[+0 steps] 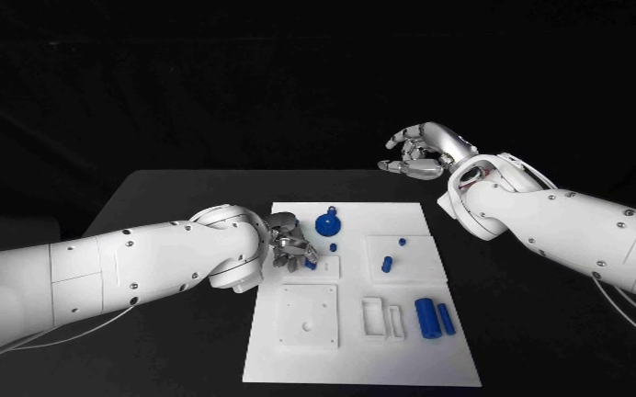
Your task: Assemble the parts on the task board
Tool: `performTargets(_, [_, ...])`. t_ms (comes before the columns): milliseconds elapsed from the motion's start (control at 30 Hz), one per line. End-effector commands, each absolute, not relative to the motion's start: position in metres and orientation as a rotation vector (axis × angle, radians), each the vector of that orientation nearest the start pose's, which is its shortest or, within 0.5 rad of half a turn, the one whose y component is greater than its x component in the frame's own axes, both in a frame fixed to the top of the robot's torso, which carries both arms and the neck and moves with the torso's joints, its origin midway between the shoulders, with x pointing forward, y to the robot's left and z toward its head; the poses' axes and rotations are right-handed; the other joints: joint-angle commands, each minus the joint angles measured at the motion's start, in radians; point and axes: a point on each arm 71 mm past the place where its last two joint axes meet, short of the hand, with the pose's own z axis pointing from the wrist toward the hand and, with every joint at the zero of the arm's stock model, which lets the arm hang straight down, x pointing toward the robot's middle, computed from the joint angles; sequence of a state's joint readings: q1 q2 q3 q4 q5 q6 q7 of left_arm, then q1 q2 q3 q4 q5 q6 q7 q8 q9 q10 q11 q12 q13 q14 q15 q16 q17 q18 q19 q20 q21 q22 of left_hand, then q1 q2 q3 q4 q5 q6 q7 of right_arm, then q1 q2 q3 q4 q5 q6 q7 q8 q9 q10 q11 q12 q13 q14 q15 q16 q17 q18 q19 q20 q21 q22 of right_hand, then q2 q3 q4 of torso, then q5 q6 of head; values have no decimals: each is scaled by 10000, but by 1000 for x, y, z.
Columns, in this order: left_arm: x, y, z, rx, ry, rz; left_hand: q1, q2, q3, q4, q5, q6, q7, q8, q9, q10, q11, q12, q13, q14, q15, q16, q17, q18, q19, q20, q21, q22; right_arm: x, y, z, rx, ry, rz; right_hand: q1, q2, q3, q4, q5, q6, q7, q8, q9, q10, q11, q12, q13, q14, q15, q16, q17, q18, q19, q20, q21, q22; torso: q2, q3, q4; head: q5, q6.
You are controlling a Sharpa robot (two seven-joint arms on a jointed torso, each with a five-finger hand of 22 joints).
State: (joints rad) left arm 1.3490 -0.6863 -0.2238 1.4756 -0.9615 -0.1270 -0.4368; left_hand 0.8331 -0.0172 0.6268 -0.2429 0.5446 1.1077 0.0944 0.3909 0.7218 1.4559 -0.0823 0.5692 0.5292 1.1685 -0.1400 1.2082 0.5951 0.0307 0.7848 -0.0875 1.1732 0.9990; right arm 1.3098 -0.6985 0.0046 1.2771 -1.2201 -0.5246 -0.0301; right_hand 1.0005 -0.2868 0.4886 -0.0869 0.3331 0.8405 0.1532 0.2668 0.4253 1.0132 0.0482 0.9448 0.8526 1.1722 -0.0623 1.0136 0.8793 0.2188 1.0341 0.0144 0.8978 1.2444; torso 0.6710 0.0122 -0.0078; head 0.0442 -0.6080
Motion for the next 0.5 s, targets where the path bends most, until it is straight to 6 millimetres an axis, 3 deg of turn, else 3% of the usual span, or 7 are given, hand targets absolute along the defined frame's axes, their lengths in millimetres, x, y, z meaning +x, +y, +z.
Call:
performTargets(33, [491, 155, -210, -2140, 21466, -5641, 108, 37, 191, -124, -50, 1015, -834, 5, 11, -72, -69, 60, 11, 7, -114, 55, -13, 121, 52, -1408, 70, 16, 553, -207, -112, 1235, 13673, 7008, -27, 39, -30, 22, -61, -32, 65, 43, 16, -64, -17, 61, -15, -75, 8, -41, -13, 430, 34, 21, -51, 2, 2, -7, -3, -26, -4])
performTargets(167, [491, 154, -211, -2113, 21513, -5645, 111, 36, 194, -119, -56, 1014, -833, 2, 16, -76, -69, 65, 13, 5, -116, 57, -16, 121, 52, -1409, 70, 19, 553, -206, -112, 1229, 13686, 7016, -21, 42, -30, 23, -72, -32, 65, 44, 17, -67, -17, 64, -22, -76, 9, -41, -15, 430, 35, 20, -54, 2, 1, -5, -5, -36, 5])
performTargets(300, [491, 153, -212, -2102, 21552, -5638, 114, 34, 197, -115, -61, 1010, -832, -2, 21, -82, -68, 69, 15, 2, -117, 60, -19, 120, 51, -1410, 70, 23, 553, -206, -112, 1221, 13695, 7027, -11, 46, -29, 22, -84, -34, 65, 44, 17, -69, -17, 68, -30, -77, 9, -41, -18, 430, 37, 19, -59, 2, -1, 0, 1, -172, -9])
performTargets(500, [492, 154, -213, -1993, 21657, -5555, 121, 34, 202, -109, -76, 1003, -830, -10, 29, -94, -67, 75, 17, -5, -119, 63, -25, 119, 50, -1412, 71, 29, 553, -206, -112, 1219, 13710, 7025, 10, 52, -26, 20, -106, -36, 66, 45, 17, -76, -16, 75, -47, -81, 10, -42, -24, 430, 37, 17, -69, 3, -4, -2, -2, -160, -20])
